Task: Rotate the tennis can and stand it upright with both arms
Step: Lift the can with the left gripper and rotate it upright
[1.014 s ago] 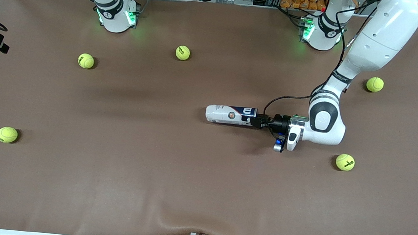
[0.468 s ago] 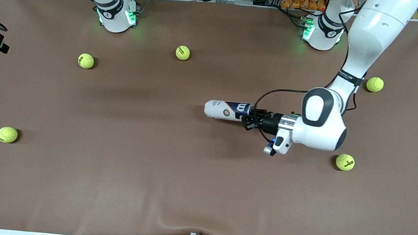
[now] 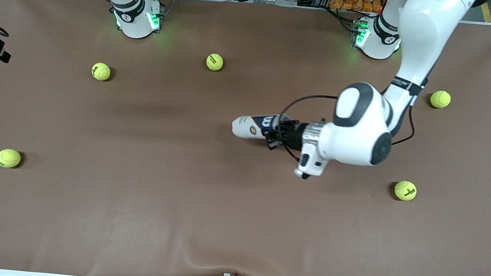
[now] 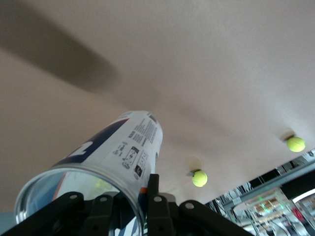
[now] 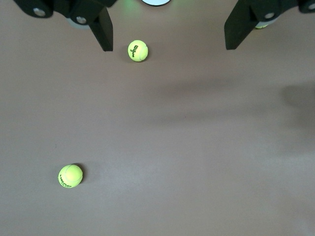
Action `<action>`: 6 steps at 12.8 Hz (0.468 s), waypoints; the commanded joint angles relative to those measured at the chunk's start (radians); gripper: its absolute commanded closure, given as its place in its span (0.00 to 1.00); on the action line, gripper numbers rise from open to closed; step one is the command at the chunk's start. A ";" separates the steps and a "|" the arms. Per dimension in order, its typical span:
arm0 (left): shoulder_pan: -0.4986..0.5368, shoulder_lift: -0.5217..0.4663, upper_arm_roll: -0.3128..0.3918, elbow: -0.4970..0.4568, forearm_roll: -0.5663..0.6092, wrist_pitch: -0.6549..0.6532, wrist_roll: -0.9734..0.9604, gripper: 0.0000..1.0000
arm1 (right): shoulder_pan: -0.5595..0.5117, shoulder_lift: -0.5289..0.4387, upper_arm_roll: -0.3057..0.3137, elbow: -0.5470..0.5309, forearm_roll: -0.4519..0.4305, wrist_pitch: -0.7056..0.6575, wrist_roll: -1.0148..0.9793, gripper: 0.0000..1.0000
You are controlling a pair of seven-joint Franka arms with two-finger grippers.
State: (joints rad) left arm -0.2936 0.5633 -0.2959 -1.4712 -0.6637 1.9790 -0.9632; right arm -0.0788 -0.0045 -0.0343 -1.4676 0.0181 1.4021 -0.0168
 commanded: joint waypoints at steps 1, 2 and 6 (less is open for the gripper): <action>-0.087 0.073 0.015 0.138 0.096 0.006 -0.165 1.00 | -0.009 -0.018 0.004 -0.014 0.002 0.012 -0.012 0.00; -0.122 0.084 0.038 0.158 0.111 0.027 -0.204 1.00 | -0.009 -0.018 0.004 -0.014 0.002 0.015 -0.012 0.00; -0.385 0.087 0.277 0.167 0.141 0.116 -0.307 1.00 | -0.009 -0.015 0.004 -0.014 0.003 0.025 -0.011 0.00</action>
State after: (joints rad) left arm -0.5520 0.6318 -0.1426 -1.3465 -0.5537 2.0814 -1.2117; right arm -0.0788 -0.0046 -0.0344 -1.4676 0.0183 1.4161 -0.0168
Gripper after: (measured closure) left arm 0.943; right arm 0.000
